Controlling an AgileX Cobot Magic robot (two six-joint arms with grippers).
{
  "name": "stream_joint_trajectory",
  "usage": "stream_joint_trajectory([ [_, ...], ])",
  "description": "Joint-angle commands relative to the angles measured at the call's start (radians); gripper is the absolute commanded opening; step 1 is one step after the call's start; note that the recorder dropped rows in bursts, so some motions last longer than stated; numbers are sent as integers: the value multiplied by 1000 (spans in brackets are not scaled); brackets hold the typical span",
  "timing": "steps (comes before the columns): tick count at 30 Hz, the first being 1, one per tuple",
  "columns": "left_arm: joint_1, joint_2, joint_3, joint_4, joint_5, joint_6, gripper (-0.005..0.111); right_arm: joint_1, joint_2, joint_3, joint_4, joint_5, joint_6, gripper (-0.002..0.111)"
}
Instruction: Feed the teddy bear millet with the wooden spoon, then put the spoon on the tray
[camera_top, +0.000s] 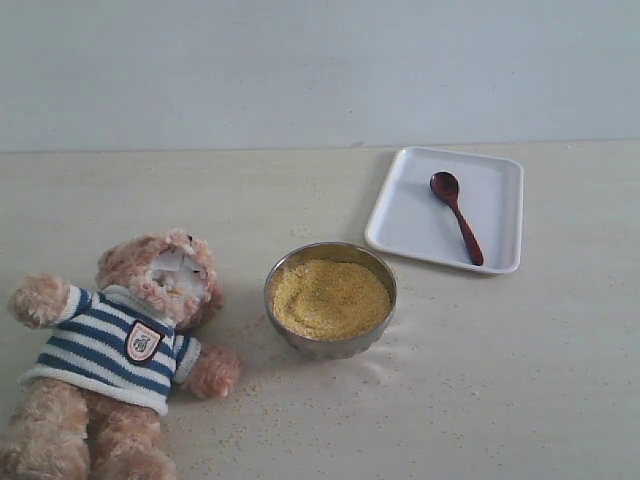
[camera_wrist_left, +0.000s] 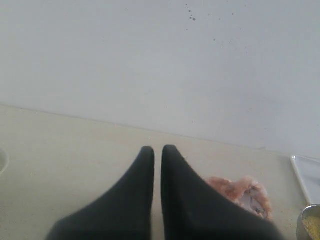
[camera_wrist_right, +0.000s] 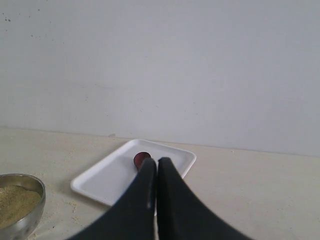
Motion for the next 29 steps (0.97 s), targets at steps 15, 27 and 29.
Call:
stream_joint_trajectory([
  [15, -5, -2, 4, 5, -1, 8, 5, 1, -6, 4, 1, -19, 2, 0],
  [27, -5, -2, 4, 5, -1, 8, 5, 1, -6, 4, 1, -19, 2, 0],
  [29, -5, -2, 4, 5, -1, 8, 5, 1, -6, 4, 1, -19, 2, 0],
])
